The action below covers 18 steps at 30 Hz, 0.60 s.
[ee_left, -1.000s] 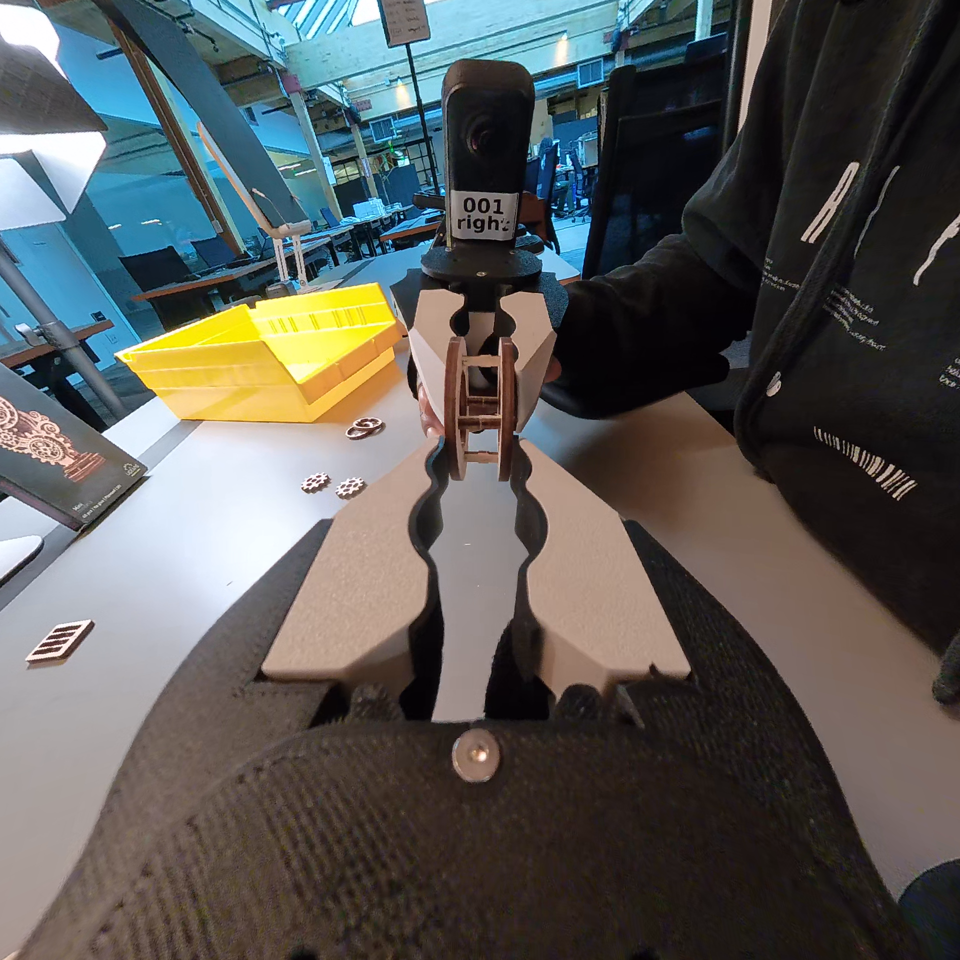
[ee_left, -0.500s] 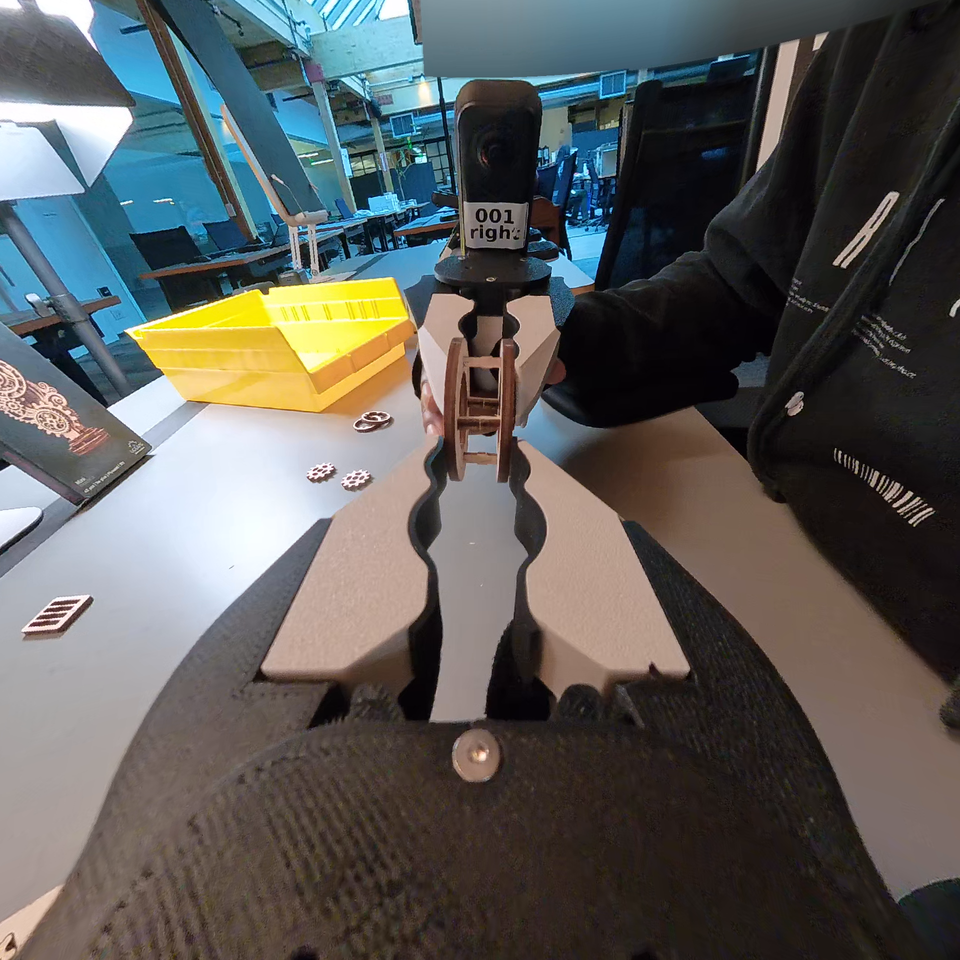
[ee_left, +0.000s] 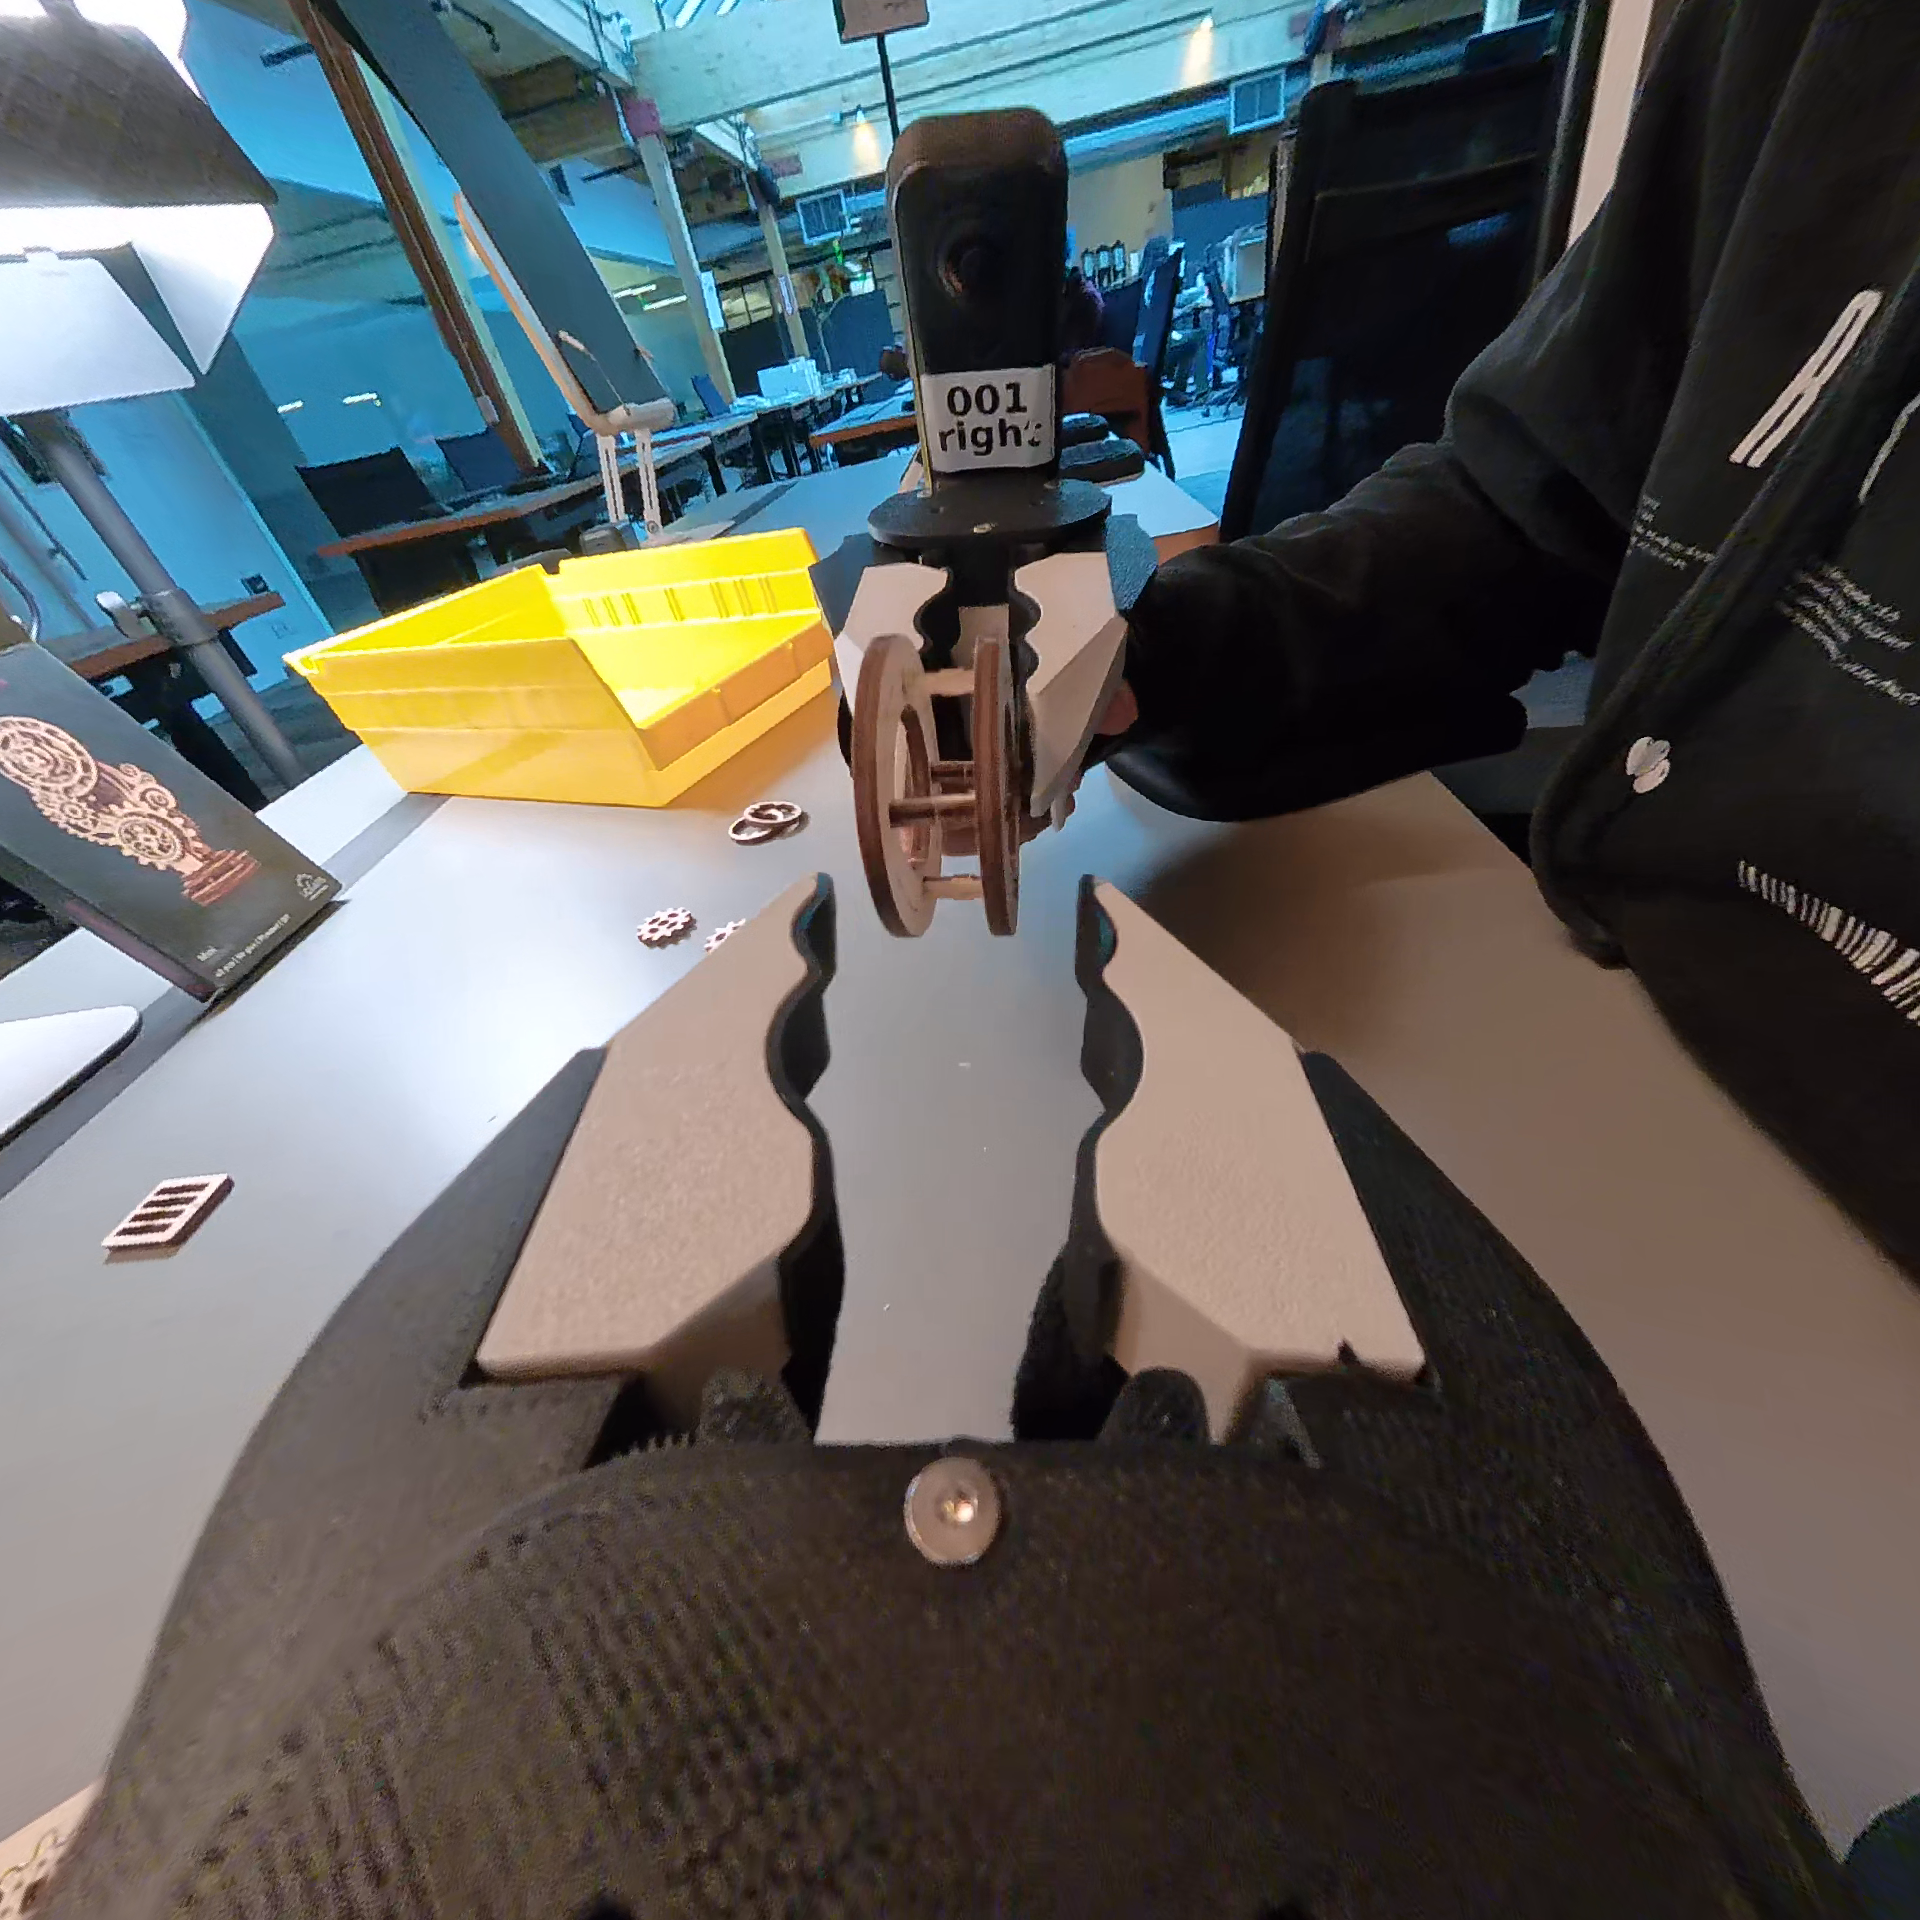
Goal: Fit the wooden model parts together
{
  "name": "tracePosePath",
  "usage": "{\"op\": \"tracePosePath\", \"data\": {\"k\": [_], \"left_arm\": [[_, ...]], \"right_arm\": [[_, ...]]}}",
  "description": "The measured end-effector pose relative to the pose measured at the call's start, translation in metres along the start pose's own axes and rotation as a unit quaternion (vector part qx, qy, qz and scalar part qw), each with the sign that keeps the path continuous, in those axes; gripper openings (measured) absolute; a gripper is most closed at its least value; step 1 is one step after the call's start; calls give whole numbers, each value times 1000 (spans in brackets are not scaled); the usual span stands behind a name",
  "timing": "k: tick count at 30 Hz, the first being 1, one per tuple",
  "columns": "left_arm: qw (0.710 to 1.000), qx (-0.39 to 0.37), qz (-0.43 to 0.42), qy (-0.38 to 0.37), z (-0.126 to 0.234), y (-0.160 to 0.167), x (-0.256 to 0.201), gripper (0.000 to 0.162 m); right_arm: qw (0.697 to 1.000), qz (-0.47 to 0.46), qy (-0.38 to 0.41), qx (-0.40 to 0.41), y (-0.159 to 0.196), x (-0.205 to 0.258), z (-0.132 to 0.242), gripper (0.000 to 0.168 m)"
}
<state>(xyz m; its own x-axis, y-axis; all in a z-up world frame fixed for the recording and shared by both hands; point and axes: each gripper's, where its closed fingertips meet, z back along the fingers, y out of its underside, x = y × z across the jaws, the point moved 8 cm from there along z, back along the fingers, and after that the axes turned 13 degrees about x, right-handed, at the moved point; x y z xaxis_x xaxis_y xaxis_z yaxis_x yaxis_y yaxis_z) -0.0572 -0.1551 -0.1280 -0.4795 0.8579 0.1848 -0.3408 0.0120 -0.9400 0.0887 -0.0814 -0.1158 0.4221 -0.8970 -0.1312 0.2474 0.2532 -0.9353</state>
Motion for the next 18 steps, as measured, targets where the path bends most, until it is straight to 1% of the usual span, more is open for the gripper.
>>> {"op": "tracePosePath", "data": {"k": [2,3,5,6,10,18], "left_arm": [[1000,-1,8,1,-1,1,1,46],[1000,-3,13,3,-1,0,1,43],[1000,0,20,8,0,1,1,28],[1000,2,21,15,0,2,1,23],[998,18,45,28,-1,0,3,22],[999,29,37,28,-1,1,3,22]], "right_arm": [[1000,1,-1,0,1,1,-1,19],[1000,2,-2,0,1,1,-2,19],[1000,5,1,1,2,2,-4,19],[1000,7,1,1,2,2,-4,19],[1000,-7,-1,-2,3,1,-5,20],[1000,-13,0,3,6,0,-6,24]]}}
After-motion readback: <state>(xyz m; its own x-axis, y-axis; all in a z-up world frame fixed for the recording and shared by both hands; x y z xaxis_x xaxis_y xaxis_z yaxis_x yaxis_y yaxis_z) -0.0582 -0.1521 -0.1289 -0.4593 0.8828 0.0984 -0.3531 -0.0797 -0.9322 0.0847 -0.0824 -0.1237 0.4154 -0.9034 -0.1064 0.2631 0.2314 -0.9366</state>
